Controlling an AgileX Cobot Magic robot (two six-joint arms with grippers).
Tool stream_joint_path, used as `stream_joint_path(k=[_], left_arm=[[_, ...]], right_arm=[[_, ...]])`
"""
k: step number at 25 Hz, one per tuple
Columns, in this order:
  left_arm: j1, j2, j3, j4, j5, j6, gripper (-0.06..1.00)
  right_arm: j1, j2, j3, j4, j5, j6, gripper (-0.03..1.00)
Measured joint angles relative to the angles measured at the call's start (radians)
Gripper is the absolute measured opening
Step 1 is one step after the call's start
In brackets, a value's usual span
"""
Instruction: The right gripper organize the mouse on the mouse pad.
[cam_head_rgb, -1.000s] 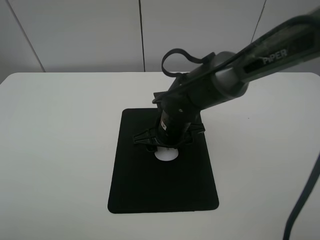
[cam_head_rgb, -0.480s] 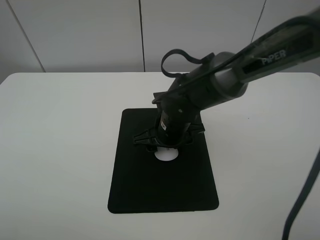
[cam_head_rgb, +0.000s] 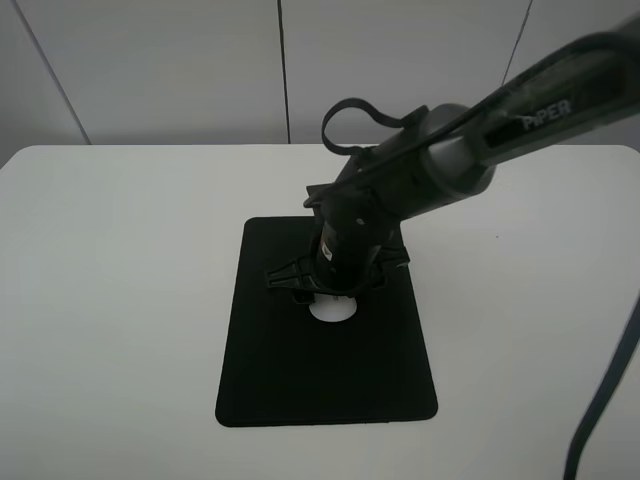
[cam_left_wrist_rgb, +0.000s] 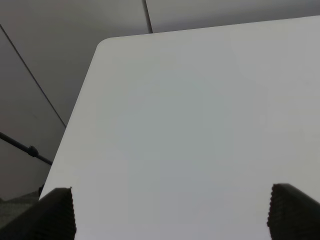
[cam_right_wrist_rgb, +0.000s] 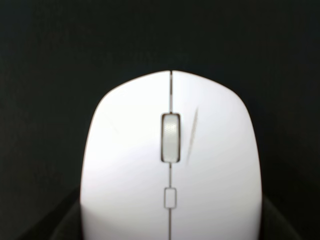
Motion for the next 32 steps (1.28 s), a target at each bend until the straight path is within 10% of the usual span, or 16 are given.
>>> stream_joint_path(k=[9, 32], left_arm=[[0.0, 0.0, 0.0, 0.0, 0.0, 0.0, 0.79], [0.0, 0.0, 0.0, 0.0, 0.0, 0.0, 0.79]], right_arm=[[0.008, 0.0, -0.001, 0.001, -0.011, -0.002, 0.8], [-0.057, -0.371, 0.003, -0.028, 0.277, -0.135, 0.83]])
